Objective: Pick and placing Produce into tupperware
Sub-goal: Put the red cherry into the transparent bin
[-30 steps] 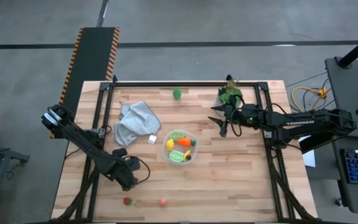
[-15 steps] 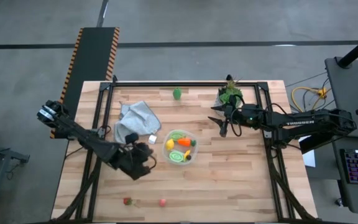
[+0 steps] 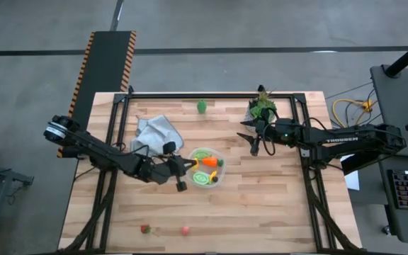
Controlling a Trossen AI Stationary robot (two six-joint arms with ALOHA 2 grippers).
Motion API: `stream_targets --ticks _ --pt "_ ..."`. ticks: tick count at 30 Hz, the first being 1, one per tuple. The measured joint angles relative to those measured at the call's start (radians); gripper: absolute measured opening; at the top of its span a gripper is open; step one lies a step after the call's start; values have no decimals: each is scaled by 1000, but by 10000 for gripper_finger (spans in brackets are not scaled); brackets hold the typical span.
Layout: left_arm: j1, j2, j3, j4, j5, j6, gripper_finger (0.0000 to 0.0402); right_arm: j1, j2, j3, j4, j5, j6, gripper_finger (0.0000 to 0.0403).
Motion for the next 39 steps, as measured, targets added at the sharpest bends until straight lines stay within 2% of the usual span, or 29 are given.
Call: stream_targets --ticks 6,13,27,32,36,39 --pt "8 16 -97 247 57 2 13 0 0 0 0 1 -14 210" --pt "10 69 -141 393 81 -8 13 0 1 0 0 2 -15 210" --pt "13 214 -136 410 134 -102 13 0 1 0 0 2 -15 210" --pt "14 222 -138 396 159 -116 13 0 1 -2 0 2 -15 210" --pt "19 222 -141 312 162 -207 13 0 1 -7 -1 3 -11 210" --pt "21 222 -146 303 158 -215 13 0 1 -9 0 3 -11 210"
